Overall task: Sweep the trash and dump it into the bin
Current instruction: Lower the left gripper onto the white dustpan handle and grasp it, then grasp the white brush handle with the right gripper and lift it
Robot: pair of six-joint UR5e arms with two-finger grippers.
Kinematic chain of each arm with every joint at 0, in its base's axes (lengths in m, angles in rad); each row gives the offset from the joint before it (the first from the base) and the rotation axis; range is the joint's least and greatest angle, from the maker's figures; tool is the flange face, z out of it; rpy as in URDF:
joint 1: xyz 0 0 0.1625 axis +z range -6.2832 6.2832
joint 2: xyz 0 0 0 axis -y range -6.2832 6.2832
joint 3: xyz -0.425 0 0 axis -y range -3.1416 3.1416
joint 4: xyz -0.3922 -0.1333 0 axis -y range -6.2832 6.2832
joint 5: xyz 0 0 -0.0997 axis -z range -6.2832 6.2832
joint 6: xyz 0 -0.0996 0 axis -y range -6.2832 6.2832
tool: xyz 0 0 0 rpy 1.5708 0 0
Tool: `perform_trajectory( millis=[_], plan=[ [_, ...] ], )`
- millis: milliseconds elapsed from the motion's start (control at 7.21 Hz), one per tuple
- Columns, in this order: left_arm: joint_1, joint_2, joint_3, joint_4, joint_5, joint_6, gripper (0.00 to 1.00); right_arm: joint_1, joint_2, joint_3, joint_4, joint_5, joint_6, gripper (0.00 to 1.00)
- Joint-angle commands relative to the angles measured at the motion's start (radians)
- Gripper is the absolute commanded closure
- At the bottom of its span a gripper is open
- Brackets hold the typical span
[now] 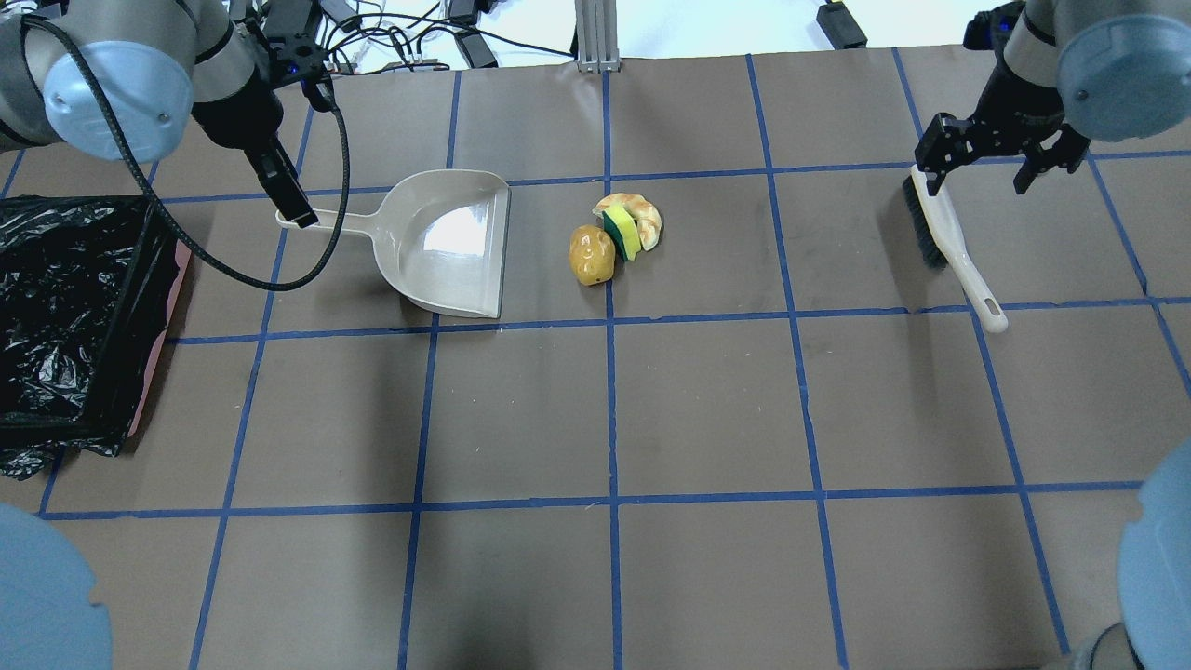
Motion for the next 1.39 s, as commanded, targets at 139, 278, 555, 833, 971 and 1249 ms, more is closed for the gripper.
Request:
perform_trajectory(
  millis=[139, 278, 555, 833, 971, 1249],
  plan=[
    [0.008, -0.085, 0.014, 0.158, -0.080, 0.319, 0.13, -0.017, 0.058, 0.066, 0.010, -0.007, -0.043, 0.01],
    [0.007, -0.111, 0.016, 0.163, -0.082, 0.359, 0.12, -0.017, 0.060, 0.072, 0.016, -0.010, -0.045, 0.01],
    [0.007, -0.149, 0.017, 0.192, -0.069, 0.413, 0.00, -0.020, 0.049, 0.083, 0.038, -0.076, -0.087, 0.14],
    [0.005, -0.166, 0.016, 0.183, -0.074, 0.411, 0.00, -0.047, 0.049, 0.092, 0.070, -0.070, -0.114, 0.24],
    [0.005, -0.178, 0.014, 0.177, -0.069, 0.411, 0.00, -0.047, 0.047, 0.092, 0.074, -0.069, -0.115, 0.30],
    [0.005, -0.198, 0.005, 0.172, -0.069, 0.413, 0.00, -0.049, 0.047, 0.090, 0.096, -0.064, -0.120, 0.62]
  ],
)
